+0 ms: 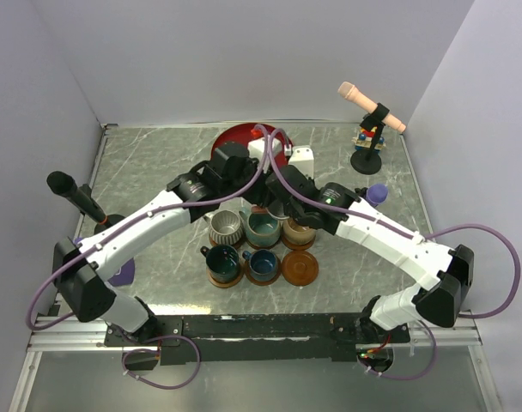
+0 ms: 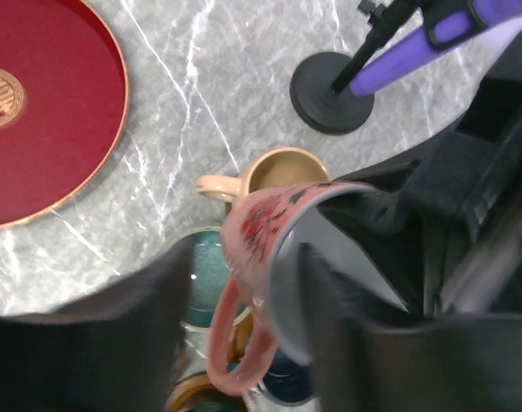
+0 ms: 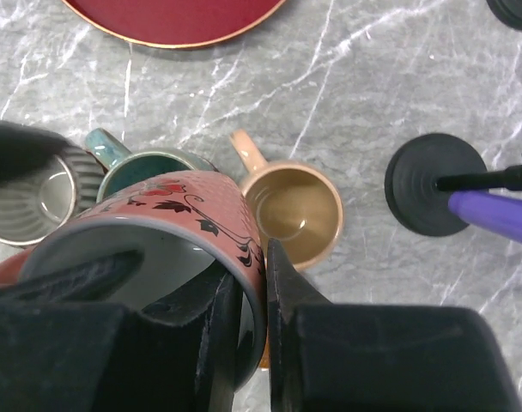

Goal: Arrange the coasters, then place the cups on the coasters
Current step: Place the cup on the coaster.

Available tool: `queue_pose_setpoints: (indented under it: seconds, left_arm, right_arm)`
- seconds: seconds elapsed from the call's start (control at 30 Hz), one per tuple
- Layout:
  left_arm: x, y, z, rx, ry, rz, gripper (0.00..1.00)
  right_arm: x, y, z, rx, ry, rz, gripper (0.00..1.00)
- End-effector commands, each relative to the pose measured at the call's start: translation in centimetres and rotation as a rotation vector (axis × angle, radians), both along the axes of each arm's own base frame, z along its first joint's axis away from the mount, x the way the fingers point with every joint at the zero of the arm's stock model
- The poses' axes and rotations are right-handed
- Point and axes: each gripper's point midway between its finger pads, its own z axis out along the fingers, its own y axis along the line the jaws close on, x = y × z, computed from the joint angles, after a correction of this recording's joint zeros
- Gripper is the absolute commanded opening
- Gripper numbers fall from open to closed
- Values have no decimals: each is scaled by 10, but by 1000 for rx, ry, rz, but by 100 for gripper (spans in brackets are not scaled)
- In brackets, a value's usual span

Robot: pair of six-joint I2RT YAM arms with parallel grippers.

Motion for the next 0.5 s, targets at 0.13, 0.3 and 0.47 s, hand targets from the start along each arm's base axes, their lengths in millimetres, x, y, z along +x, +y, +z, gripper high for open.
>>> queue_pose_setpoints:
  seconds: [0.13,0.3,0.47]
  left_arm:
    - [4,34,67,-104,-227,86,94]
    - [11,63,73,-91,-316,116,99]
    - [-34,50,67,-86,-436,-232,99]
  right_arm:
    - [0,-8,49,100,-95,-8,0]
    - [2,-13,46,148,-65,4,0]
    - [-2,-7,48,266,-7,88,0]
